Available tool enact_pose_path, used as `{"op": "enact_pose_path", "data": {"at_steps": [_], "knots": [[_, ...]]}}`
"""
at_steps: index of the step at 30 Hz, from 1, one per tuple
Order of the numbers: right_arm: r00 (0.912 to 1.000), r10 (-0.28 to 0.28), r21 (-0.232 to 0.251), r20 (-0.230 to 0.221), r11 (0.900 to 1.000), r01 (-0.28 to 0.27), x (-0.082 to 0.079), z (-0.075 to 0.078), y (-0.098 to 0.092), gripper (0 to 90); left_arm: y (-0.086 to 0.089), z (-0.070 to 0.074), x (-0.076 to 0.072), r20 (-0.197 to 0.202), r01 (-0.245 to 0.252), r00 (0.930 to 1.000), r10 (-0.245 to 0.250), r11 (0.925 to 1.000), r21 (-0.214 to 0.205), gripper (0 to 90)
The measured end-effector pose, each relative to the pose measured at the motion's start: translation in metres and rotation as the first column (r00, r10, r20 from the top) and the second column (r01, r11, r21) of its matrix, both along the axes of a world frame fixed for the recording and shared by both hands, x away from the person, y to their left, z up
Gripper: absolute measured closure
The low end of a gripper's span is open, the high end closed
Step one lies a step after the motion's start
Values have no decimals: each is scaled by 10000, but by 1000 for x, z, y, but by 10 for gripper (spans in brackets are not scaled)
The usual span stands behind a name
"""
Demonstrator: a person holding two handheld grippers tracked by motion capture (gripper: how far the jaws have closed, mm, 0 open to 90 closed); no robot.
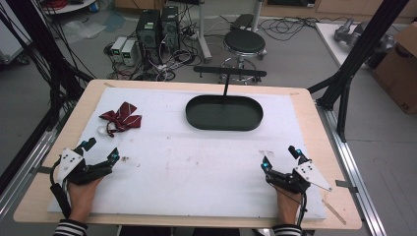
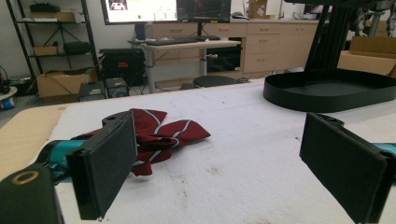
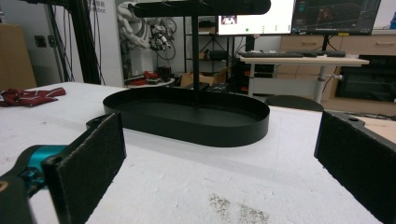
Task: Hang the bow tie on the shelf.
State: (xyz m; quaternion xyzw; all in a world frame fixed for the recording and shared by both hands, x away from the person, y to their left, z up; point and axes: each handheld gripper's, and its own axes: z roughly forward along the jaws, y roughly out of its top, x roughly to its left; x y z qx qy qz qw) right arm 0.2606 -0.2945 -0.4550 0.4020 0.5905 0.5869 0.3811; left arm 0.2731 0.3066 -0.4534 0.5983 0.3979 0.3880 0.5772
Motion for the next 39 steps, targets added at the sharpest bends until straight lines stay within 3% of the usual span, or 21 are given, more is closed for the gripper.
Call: {"op": "enact_pose_path", "data": {"at_steps": [10,15,18,21,26,31,39], "knots": [[10000,-22,-64,36,10000,22,0,0,0,10,1,1,2,-166,54,9998,-55,10000,-24,113],[10000,-28,-65,34,10000,28,0,0,0,10,9,13,2,-193,-234,9995,233,9997,-35,113],[10000,-38,-32,5,10000,38,0,0,0,10,16,25,6,-291,-398,9987,407,9987,328,113],[10000,-31,-22,-18,10000,31,0,0,1,10,23,38,12,-504,-462,9976,481,9982,387,113],[10000,-61,-44,9,10000,61,0,0,0,10,30,57,26,-941,-486,9938,589,9930,1079,115],[10000,-74,-67,19,10000,74,0,0,0,10,38,70,44,-1763,-432,9821,664,9903,1322,122],[10000,-78,-51,24,10000,78,0,0,1,10,42,85,72,-3050,-178,9496,723,9839,1779,157]]}}
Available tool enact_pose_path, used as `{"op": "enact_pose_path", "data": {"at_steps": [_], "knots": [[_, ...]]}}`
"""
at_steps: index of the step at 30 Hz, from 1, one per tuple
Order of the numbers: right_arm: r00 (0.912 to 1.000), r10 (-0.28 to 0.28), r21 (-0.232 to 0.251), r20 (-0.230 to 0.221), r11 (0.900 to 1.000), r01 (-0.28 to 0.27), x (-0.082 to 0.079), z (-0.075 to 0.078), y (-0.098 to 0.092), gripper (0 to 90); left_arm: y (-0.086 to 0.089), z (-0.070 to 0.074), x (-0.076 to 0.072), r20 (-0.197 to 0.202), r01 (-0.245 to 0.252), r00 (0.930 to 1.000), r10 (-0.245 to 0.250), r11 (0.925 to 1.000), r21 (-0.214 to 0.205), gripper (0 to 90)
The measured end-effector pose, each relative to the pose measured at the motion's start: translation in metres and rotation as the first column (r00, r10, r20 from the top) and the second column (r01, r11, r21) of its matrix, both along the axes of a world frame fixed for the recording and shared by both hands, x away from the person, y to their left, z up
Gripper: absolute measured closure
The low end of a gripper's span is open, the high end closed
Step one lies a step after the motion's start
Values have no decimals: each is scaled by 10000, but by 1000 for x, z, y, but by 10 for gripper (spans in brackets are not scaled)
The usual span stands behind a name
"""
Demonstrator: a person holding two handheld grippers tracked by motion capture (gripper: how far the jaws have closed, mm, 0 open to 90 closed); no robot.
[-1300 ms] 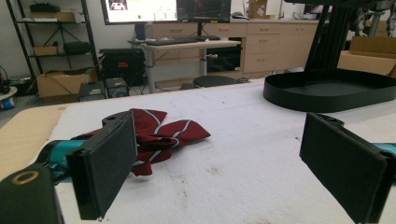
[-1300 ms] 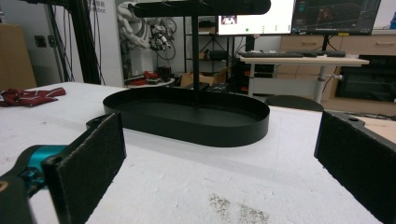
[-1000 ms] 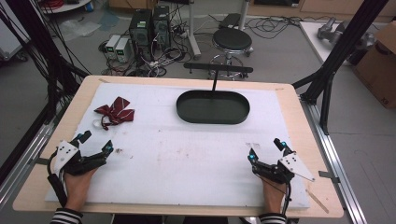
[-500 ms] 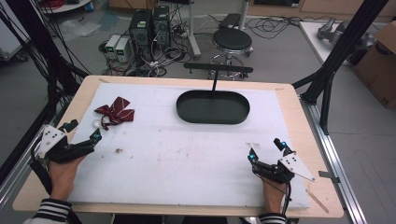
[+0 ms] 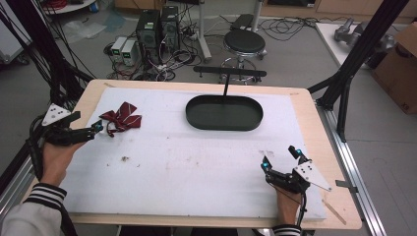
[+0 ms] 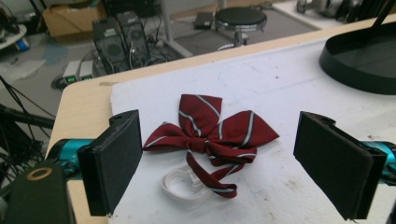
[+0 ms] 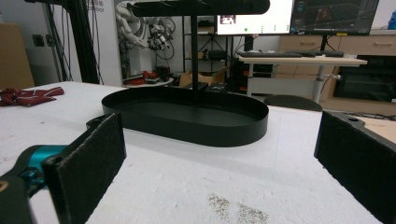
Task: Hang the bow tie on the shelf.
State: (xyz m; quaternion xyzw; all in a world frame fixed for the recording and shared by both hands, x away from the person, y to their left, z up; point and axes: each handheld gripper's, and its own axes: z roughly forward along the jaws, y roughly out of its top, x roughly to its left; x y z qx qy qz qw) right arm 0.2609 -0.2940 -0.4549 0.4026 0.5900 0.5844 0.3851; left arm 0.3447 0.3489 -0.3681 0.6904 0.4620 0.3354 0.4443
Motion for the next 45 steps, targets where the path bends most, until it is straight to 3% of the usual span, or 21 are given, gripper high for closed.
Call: {"op": "enact_pose_path", "data": {"at_steps": [7,11,14,17,20,23,28,30,36,41,45], "knots": [[10000,-23,-27,-61,10000,23,0,0,1,10,7,2,20,-729,-299,9968,320,9991,302,167],[10000,-50,-32,-66,10000,50,0,0,1,10,10,1,29,-1114,-483,9923,546,9971,588,222],[10000,-74,-59,-36,10000,74,0,0,1,10,11,-2,36,-1540,-502,9862,606,9962,706,242],[10000,-80,-18,-35,10000,80,0,0,1,10,12,-6,44,-2094,-440,9759,610,9954,850,260],[9999,-101,-32,-37,9999,101,0,0,1,10,13,-11,52,-2561,-518,9640,723,9950,857,275],[9999,-101,-37,-65,9999,101,0,0,1,10,13,-16,61,-3131,-742,9441,1035,9918,1039,318],[9998,-123,-36,-127,9999,123,0,0,1,10,15,-23,70,-3677,-808,9225,1175,9902,1137,333],[9998,-130,-44,-126,9999,129,0,0,1,10,16,-24,72,-3914,-854,9122,1214,9905,1081,384],[9998,-136,-68,-111,9999,135,1,0,1,10,18,-27,79,-4600,-1129,8755,1479,9883,1028,435],[9998,-133,-33,-175,9999,132,0,0,1,10,17,-32,83,-4890,-1125,8592,1506,9879,1065,460],[9998,-124,-45,-163,9999,124,1,0,1,10,15,-35,86,-5197,-1128,8389,1614,9858,1241,488]]}}
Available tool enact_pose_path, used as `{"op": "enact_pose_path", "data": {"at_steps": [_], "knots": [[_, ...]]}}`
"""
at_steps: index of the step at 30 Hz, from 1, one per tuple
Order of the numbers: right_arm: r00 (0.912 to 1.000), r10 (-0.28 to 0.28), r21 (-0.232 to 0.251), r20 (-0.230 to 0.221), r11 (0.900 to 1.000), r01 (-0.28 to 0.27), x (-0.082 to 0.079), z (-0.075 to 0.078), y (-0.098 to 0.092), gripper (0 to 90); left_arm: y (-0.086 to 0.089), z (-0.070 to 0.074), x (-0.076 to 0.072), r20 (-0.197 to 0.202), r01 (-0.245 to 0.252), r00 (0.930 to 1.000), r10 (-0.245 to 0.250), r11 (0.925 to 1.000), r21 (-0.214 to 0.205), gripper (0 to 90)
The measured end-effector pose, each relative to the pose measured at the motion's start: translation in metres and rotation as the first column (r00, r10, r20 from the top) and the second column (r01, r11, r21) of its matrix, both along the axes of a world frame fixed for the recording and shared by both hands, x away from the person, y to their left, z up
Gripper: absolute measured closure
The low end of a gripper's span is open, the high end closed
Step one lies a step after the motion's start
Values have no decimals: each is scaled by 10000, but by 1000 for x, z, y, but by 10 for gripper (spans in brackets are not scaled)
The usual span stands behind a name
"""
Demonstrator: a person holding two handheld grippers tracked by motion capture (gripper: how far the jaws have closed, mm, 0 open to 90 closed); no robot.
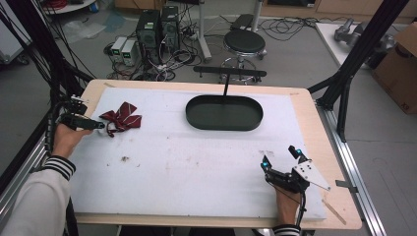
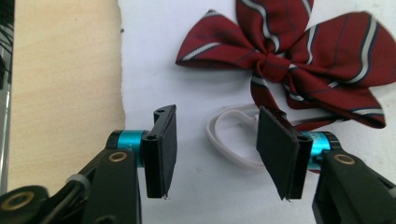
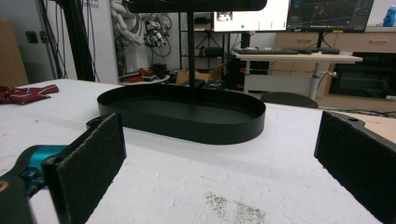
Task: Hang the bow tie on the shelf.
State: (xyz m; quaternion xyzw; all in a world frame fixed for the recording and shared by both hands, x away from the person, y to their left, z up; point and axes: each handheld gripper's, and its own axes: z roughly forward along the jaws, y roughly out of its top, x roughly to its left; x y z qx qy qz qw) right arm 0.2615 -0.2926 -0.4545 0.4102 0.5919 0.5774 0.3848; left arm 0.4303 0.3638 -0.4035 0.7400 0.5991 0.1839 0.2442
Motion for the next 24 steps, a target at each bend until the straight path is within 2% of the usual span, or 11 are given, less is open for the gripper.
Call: {"op": "enact_pose_path", "data": {"at_steps": [6,13,24], "knots": [[10000,0,-1,0,10000,0,0,0,0,10,-1,-3,3,-347,-69,9994,72,9999,77,504],[10000,-1,12,-11,10000,1,0,0,0,10,-2,-4,6,-702,-43,9975,50,9999,104,591],[10000,-1,4,8,10000,1,0,0,0,10,-7,-6,14,-1184,-77,9929,111,9995,291,605]]}}
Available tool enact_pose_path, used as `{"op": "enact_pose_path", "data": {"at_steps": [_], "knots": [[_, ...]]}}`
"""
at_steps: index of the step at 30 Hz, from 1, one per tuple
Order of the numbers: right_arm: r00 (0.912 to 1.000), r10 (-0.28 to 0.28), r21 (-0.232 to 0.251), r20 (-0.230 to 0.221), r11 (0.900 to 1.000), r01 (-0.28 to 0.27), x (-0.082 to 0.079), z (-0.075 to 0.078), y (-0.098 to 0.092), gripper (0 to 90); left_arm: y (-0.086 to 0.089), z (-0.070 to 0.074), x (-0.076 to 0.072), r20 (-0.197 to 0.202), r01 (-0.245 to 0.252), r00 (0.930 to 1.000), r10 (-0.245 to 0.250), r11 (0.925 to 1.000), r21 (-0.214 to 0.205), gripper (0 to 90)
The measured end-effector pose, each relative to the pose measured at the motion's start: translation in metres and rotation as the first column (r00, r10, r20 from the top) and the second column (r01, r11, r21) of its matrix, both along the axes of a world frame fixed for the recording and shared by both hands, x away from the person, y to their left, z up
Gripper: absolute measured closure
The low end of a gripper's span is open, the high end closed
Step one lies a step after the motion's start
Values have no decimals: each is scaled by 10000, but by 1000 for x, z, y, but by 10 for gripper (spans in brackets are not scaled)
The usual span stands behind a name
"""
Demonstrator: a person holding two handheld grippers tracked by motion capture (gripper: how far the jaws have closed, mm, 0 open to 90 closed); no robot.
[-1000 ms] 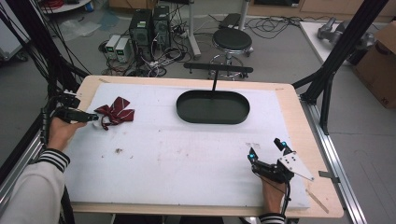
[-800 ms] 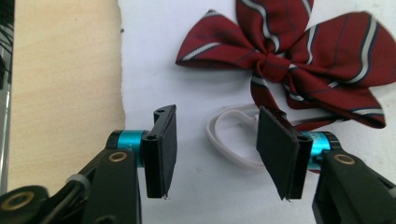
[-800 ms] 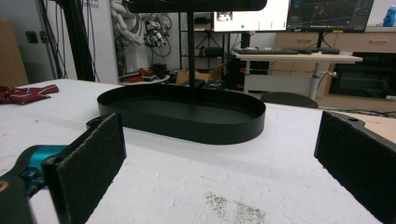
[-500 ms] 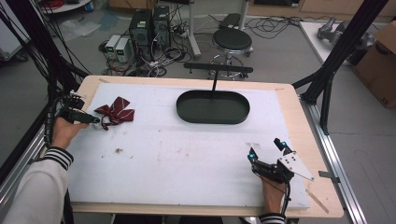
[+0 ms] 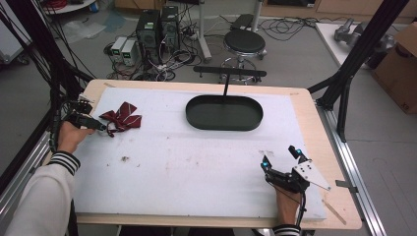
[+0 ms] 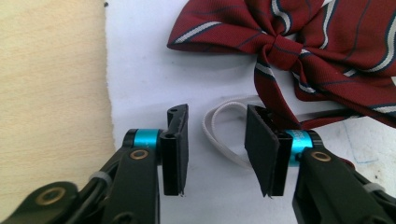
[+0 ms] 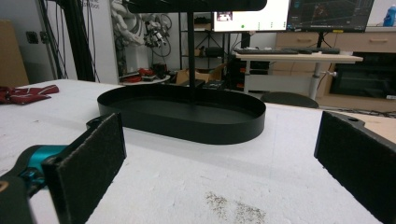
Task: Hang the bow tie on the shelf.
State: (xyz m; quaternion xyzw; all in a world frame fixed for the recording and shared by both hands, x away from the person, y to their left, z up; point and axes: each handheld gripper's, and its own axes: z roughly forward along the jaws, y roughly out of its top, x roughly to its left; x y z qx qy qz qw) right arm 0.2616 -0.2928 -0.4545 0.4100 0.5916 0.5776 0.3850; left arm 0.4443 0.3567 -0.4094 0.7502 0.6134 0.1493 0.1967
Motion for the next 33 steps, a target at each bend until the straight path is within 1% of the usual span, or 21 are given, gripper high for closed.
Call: {"op": "enact_pose_path", "data": {"at_steps": [3,4,5,9,10,12,16,17,19,23,24,25,30,33], "knots": [[10000,3,14,-18,10000,-3,0,0,0,10,-1,-2,2,-103,-9,9999,10,10000,54,627],[10000,-4,-26,42,10000,5,0,0,0,10,-2,-2,2,-160,-1,9999,2,10000,98,648],[10000,0,-3,5,10000,0,0,0,0,10,-2,-2,3,-172,-31,9998,33,9999,150,663],[10000,-4,28,-37,10000,4,0,0,0,10,-3,-2,4,-261,-66,9996,70,9999,148,702],[10000,-17,-23,28,10000,17,0,0,0,10,-3,-2,4,-312,-62,9995,67,9999,158,703],[10000,-4,29,-39,10000,5,0,0,0,10,-3,-2,4,-399,-64,9992,70,9998,172,708],[10000,-15,-9,10,10000,15,0,0,0,10,-3,-4,6,-573,-149,9982,152,9999,61,712],[10000,-14,-4,6,10000,14,0,0,0,10,-3,-4,7,-596,-155,9981,163,9998,144,734],[10000,-18,-24,30,10000,18,0,0,0,10,-3,-4,7,-599,-189,9980,193,9998,74,776],[10000,-16,-3,7,10000,16,0,0,0,10,-3,-4,7,-668,-167,9976,172,9998,86,800],[10000,-20,-26,30,10000,20,0,0,0,10,-3,-4,7,-668,-155,9976,160,9998,78,841],[10000,-12,11,-12,10000,12,0,0,0,10,-3,-3,7,-690,-120,9975,128,9998,126,856],[10000,-10,27,-35,10000,10,0,0,0,10,-4,-3,5,-599,-135,9981,147,9997,210,868],[10000,-9,-5,-10,10000,9,0,0,0,10,-4,-1,3,-360,-121,9993,128,9997,190,870]]}}
